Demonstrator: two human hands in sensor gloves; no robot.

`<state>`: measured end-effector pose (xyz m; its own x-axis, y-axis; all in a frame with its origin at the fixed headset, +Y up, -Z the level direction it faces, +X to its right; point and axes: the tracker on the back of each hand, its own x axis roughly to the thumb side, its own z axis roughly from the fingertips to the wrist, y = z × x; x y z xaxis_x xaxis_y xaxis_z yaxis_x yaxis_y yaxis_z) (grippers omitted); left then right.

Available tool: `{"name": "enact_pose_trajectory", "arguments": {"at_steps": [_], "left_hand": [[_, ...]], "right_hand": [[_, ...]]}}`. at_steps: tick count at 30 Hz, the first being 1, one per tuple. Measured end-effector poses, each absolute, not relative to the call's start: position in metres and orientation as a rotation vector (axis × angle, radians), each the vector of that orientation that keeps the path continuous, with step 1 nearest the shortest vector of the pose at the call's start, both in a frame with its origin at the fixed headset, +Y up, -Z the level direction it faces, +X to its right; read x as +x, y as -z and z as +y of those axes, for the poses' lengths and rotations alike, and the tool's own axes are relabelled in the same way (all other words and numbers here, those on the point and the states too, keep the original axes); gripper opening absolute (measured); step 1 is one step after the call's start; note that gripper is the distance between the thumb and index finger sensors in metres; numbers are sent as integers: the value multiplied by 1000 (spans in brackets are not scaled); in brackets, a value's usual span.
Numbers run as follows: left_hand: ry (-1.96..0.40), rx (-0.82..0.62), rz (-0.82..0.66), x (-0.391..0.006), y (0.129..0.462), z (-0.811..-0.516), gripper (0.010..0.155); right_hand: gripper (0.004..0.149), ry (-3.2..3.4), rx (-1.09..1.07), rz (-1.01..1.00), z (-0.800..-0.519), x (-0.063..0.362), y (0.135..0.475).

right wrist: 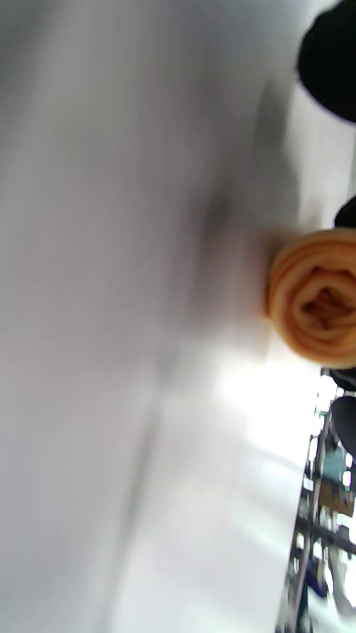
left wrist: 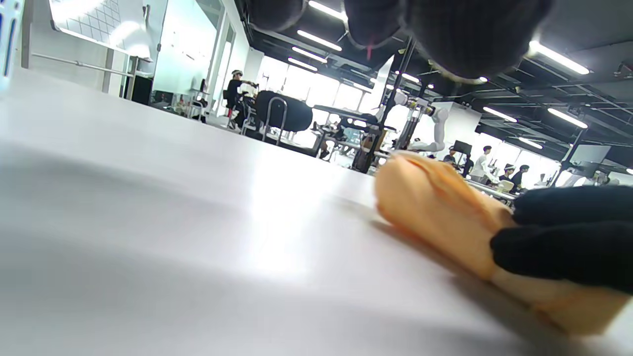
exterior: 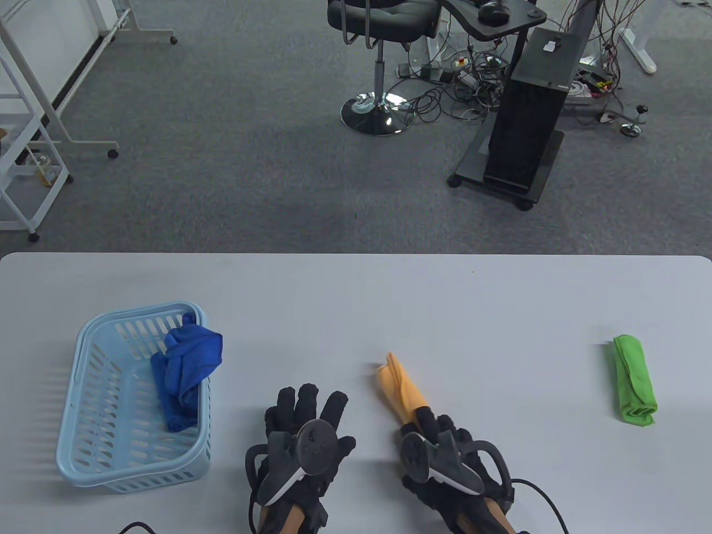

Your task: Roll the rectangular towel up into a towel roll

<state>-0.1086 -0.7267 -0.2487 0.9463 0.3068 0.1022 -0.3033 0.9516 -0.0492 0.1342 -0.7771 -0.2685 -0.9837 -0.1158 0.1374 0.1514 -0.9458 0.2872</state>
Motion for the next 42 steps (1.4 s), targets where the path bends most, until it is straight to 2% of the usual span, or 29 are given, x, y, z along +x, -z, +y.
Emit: {"name": "enact_pose_trajectory", "arguments": {"at_steps": [8,12,16,29,42], "left_hand": [[-317,-54,-140,-109,250,-727,84],[-323,-62,-151,-107,250,-725,85],[-324,-57,-148,-107,249,-723,85],[-318,-82,-150,-106,248,-724,85],[-358,-87,-157,-106,249,-723,85]], "right_hand": [[86,2880,408,-537,-772,243,313],[88,2774,625,-596,-773,291,317],[89,2783,798,-611,-774,319,313],[90,2772,989,-619,-771,343,310],[92,2824,974,-595,-758,335,307]]}}
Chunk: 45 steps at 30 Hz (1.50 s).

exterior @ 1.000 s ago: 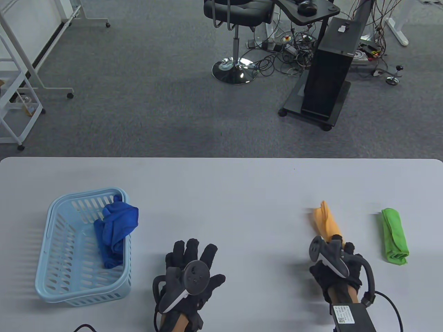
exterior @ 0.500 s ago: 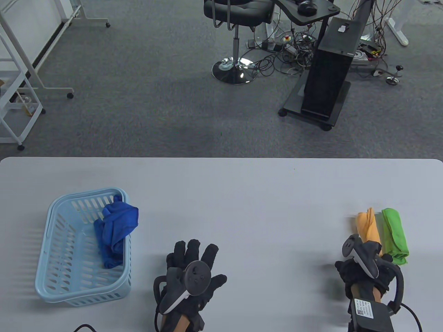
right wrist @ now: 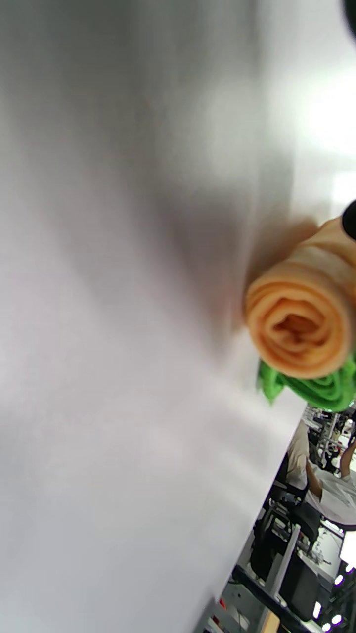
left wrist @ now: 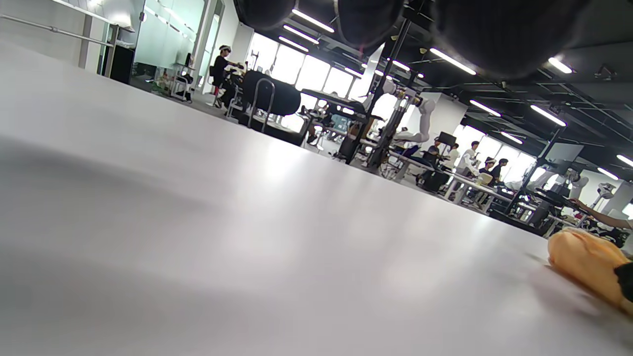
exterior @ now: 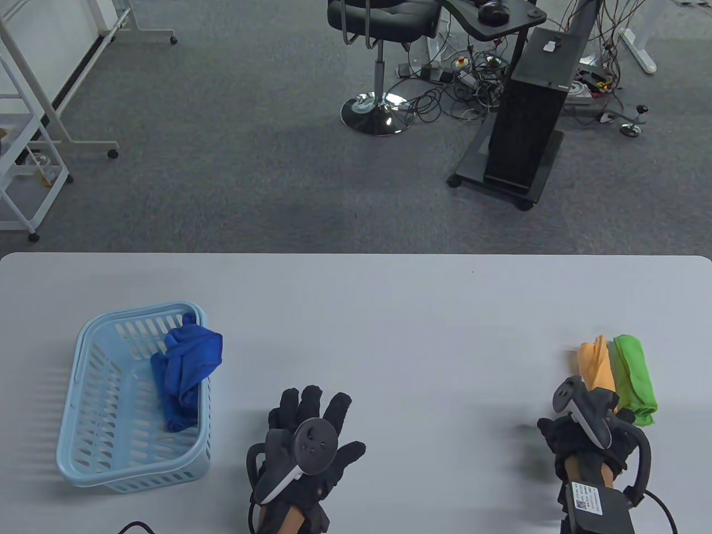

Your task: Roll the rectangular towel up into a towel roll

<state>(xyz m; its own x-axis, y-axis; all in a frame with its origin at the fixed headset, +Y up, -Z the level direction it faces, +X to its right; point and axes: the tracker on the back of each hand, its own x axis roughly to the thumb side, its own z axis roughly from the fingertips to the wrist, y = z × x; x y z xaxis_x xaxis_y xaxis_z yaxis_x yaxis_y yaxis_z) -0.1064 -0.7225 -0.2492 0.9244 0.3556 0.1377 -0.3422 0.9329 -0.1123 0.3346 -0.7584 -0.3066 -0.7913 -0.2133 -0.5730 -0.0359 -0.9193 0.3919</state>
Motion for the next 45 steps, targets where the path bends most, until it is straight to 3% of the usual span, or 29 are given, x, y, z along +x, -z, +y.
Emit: {"name": "enact_pose_trajectory", "arguments": {"at_steps": [4,13,19,24,29,32,39,45], "left_hand": [[-347,-110,-160,-106,249,-725,86],[-319,-124,-161,-103,248,-729,86],[-309,-117,-157,-100,250,-732,85],[-292,-116,-149,-101,250,-733,84],[-309,9,-158,-102,248,-727,80],[-295,53,-147,-103,247,-723,78],[-348,148,-20,-116,247,-679,73],[-366,249,76,-164,278,-598,67]], "right_hand": [[93,2894,889,-558,-741,317,306],[98,3187,364,-248,-693,232,288],[101,3271,49,12,-701,191,257],[100,3318,-79,279,-713,186,250],[98,3274,-131,355,-724,193,249],[99,3294,-96,277,-730,199,250],[98,3339,-86,186,-733,202,253],[93,3372,-112,78,-739,200,256]]}}
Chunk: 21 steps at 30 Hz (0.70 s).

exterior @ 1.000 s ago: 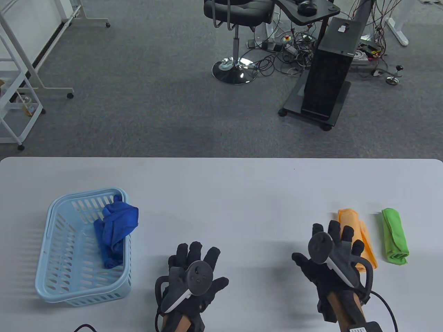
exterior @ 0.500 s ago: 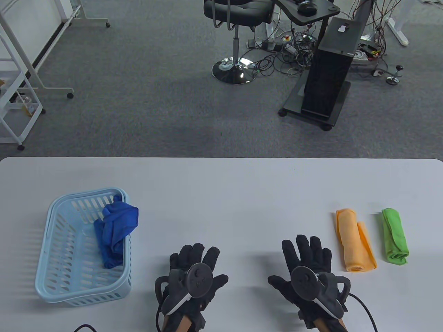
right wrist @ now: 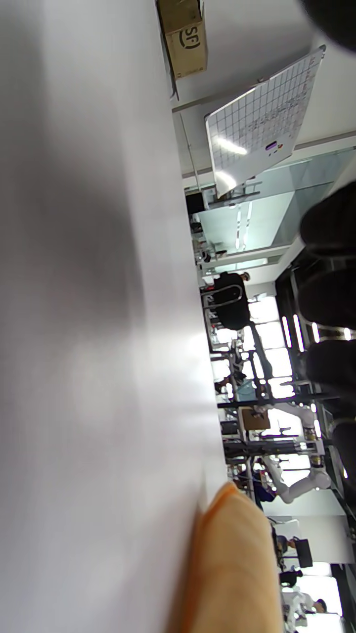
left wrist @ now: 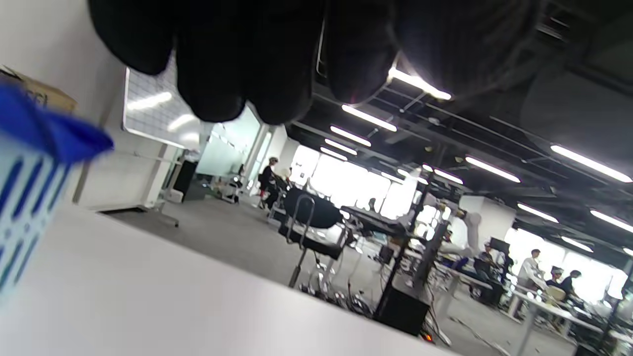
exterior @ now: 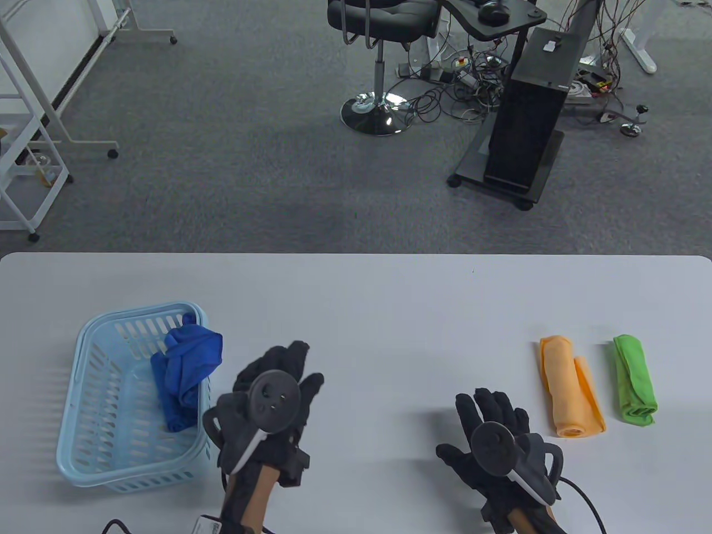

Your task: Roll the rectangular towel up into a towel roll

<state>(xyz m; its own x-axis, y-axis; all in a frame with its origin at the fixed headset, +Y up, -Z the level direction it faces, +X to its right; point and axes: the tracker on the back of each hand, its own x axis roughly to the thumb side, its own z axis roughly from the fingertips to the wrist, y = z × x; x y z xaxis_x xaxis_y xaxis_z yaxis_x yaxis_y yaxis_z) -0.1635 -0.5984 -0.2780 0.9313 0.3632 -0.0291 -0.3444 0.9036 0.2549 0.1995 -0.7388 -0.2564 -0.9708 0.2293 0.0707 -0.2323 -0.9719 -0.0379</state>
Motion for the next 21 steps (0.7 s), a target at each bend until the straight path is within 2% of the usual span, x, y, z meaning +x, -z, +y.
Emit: {"name": "enact_pose_trajectory", "arguments": {"at_steps": [2,4,7,13,18,20,21], "left_hand": [[-292,238,140,-188,291,-575,67],[-230,198,210,-209,299,-563,68],[-194,86,314,-239,311,-561,72],[-229,-238,444,-275,326,-618,92],[-197,-370,544,-283,340,-640,106],[-218,-416,572,-284,345,-645,107],[-214,-432,589,-284,348,-647,102]], "right_hand": [[93,-2916,100,-43,-741,199,258],[93,-2933,100,-27,-742,199,258],[94,-2931,100,18,-743,199,260],[92,-2908,85,49,-744,202,261],[91,-2921,86,57,-745,203,261],[90,-2909,84,69,-746,203,262],[90,-2905,81,80,-746,204,262]]}}
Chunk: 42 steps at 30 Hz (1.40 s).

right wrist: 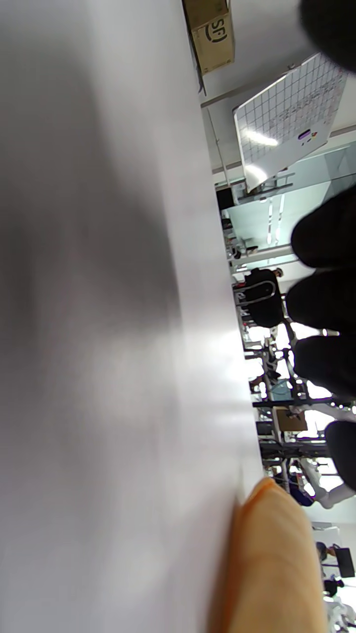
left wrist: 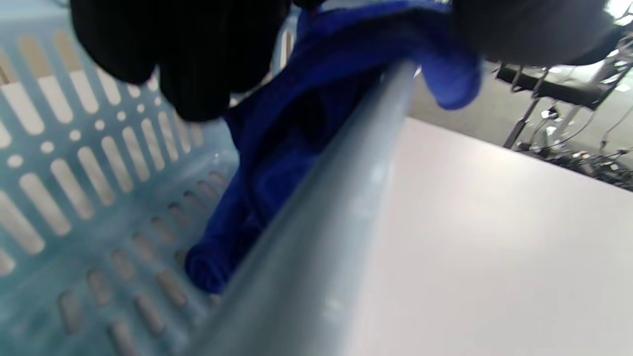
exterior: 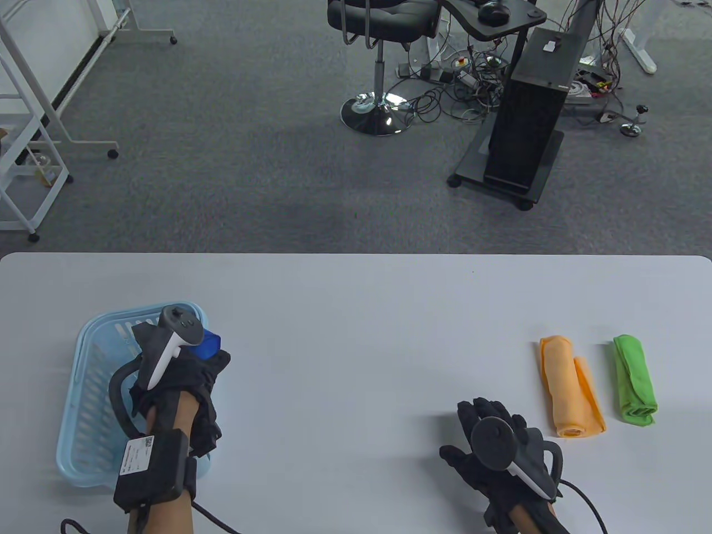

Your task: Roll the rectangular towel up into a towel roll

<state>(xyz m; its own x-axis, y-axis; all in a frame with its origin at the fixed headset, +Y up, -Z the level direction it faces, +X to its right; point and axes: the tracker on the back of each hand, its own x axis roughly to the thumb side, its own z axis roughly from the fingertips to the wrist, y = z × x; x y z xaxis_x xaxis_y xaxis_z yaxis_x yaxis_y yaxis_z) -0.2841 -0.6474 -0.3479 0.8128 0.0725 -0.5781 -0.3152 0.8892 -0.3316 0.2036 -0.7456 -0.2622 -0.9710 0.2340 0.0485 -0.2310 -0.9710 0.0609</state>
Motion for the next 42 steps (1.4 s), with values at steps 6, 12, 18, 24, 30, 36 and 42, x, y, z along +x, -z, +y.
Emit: {"name": "enact_pose_trajectory", "arguments": {"at_steps": [6,12,18,24,30,36,42], "left_hand": [[-272,-340,640,-281,353,-636,71],[-138,-150,607,-272,341,-584,46],[-234,227,474,-229,305,-492,45],[-640,493,61,-176,262,-420,46],[-612,354,9,-125,281,-451,46],[-525,-19,109,-98,329,-600,47],[-637,-208,175,-110,310,-696,51]], "right_hand": [[89,-2907,74,108,-747,206,264],[85,-2894,84,102,-746,204,263],[85,-2909,92,121,-747,202,262],[84,-2901,89,121,-745,203,262],[83,-2904,66,140,-743,206,261],[83,-2925,7,209,-749,216,262],[83,-2882,4,228,-747,217,263]]}}
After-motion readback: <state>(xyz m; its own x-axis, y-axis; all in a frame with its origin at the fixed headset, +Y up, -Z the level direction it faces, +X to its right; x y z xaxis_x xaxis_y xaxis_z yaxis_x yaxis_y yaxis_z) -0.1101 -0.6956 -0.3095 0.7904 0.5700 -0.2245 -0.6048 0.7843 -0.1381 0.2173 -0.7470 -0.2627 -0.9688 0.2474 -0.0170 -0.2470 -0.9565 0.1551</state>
